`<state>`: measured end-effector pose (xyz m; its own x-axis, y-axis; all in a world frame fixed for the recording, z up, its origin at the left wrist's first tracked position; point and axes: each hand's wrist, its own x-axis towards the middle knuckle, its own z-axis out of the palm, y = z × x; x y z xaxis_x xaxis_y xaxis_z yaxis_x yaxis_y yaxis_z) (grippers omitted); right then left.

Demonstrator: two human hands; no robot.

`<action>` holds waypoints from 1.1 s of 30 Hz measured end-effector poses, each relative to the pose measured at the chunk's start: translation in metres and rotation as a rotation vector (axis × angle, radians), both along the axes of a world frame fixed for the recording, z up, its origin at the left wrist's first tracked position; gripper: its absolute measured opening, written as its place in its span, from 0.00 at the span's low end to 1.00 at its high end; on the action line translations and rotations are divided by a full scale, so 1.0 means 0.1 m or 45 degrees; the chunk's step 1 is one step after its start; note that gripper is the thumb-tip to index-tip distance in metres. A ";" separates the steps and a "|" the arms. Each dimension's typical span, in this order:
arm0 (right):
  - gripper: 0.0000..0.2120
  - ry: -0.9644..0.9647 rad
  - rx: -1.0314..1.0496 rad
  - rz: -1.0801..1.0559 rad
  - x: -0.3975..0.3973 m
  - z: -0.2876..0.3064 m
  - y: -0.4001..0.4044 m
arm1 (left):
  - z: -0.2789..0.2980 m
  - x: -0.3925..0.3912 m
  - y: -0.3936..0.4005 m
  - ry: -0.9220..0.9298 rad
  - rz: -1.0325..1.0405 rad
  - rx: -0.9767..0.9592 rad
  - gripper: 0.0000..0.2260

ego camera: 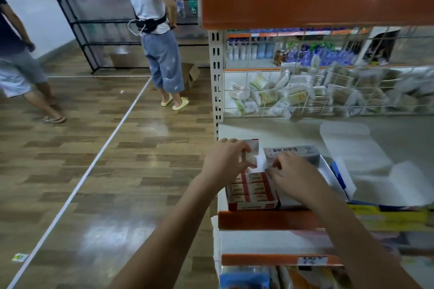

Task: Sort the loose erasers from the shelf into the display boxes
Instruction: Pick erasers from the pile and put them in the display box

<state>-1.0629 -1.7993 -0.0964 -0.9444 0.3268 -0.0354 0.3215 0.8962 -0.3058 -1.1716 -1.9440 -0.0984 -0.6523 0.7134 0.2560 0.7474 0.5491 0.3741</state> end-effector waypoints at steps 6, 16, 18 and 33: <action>0.12 -0.115 -0.052 0.001 0.07 -0.04 -0.05 | -0.16 0.00 0.18 -0.021 -0.063 -0.004 0.12; 0.12 -0.106 -0.119 -0.065 0.09 -0.07 -0.09 | -0.08 -0.04 0.18 -0.173 -0.152 -0.181 0.10; 0.12 -0.098 -0.154 -0.091 0.10 -0.06 -0.10 | -0.07 -0.06 0.21 -0.202 -0.189 -0.186 0.08; 0.12 -0.111 -0.232 -0.119 0.13 -0.09 -0.10 | 0.21 -0.36 0.45 -0.457 -0.429 -0.645 0.11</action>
<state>-1.0501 -1.8090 -0.1049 -0.9011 0.3935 -0.1821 0.4329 0.7935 -0.4277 -1.2075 -1.8986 -0.0771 -0.3568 0.8659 -0.3507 0.7858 0.4812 0.3885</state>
